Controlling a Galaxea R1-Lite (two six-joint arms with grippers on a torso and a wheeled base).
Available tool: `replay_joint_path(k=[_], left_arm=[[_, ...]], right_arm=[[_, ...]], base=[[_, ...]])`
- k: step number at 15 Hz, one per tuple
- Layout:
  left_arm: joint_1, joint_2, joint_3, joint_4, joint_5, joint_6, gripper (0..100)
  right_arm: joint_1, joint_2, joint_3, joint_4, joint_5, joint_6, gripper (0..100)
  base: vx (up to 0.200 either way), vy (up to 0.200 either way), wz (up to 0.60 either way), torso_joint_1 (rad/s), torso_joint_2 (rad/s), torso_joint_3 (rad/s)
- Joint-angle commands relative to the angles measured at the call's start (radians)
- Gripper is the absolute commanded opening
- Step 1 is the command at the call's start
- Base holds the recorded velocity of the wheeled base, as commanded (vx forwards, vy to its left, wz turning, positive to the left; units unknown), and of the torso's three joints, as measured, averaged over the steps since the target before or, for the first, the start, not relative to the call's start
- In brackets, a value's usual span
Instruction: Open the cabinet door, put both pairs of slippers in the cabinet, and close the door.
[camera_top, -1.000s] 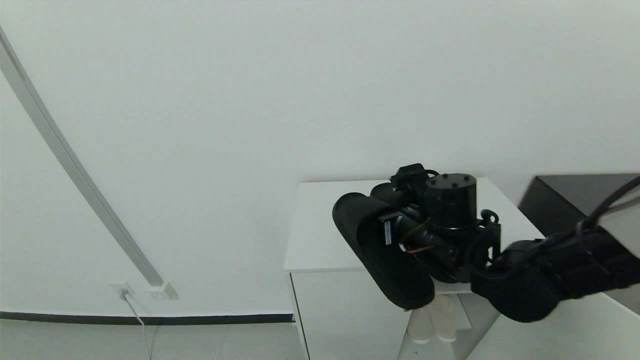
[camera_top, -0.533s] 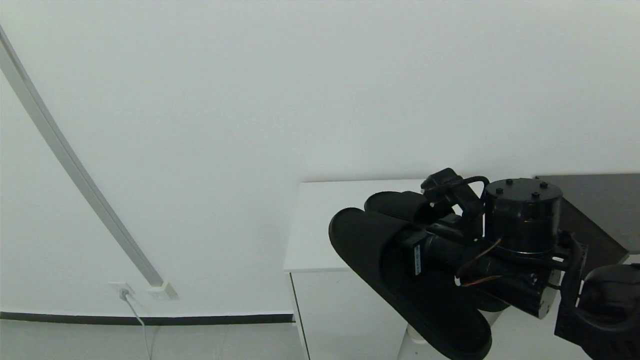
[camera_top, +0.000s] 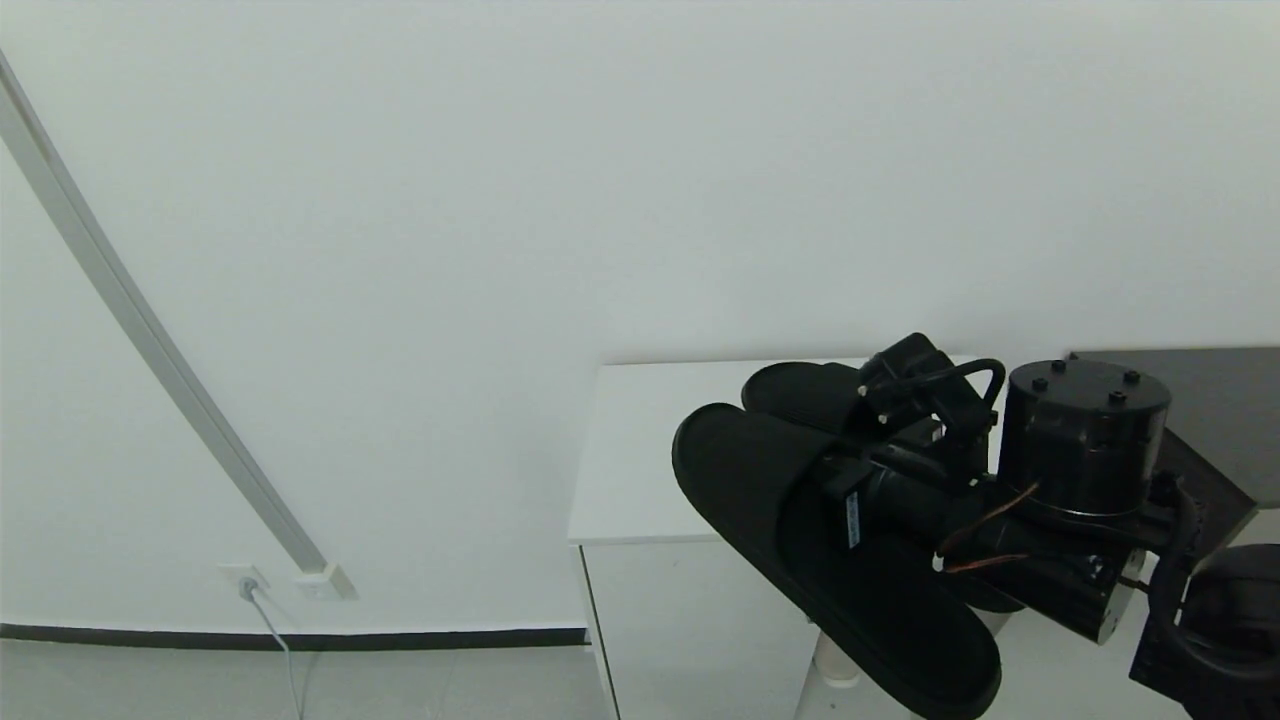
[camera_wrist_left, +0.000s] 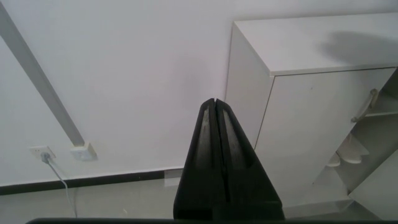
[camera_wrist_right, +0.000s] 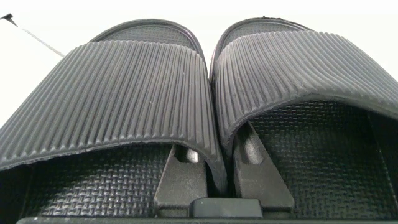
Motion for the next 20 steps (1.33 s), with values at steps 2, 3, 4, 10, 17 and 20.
replay_joint_path(k=[2, 3, 4, 10, 17, 20], left_arm=[[0.001, 0.0, 0.0, 0.0, 0.0, 0.0, 0], [0.001, 0.0, 0.0, 0.0, 0.001, 0.0, 0], [-0.001, 0.0, 0.0, 0.0, 0.0, 0.0, 0], [-0.001, 0.002, 0.0, 0.0, 0.001, 0.0, 0], [0.001, 0.0, 0.0, 0.0, 0.0, 0.0, 0], [-0.001, 0.002, 0.0, 0.0, 0.001, 0.0, 0]], right_arm=[[-0.004, 0.002, 0.001, 0.0, -0.001, -0.001, 0], [-0.007, 0.002, 0.001, 0.001, -0.001, -0.001, 0], [-0.019, 0.005, 0.001, 0.0, -0.001, -0.003, 0], [-0.051, 0.027, -0.004, -0.002, 0.007, -0.003, 0], [-0.051, 0.051, -0.001, -0.003, 0.007, -0.003, 0], [-0.051, 0.055, 0.001, -0.011, 0.007, -0.003, 0]], base=[[-0.2, 0.0, 0.0, 0.007, 0.0, 0.0], [-0.2, 0.0, 0.0, 0.012, 0.01, 0.002], [-0.2, 0.0, 0.0, -0.012, 0.0, 0.002], [-0.067, 0.0, 0.0, -0.003, 0.0, 0.002], [0.0, 0.0, 0.0, 0.0, 0.0, 0.0], [0.0, -0.2, 0.0, 0.004, 0.0, 0.004]])
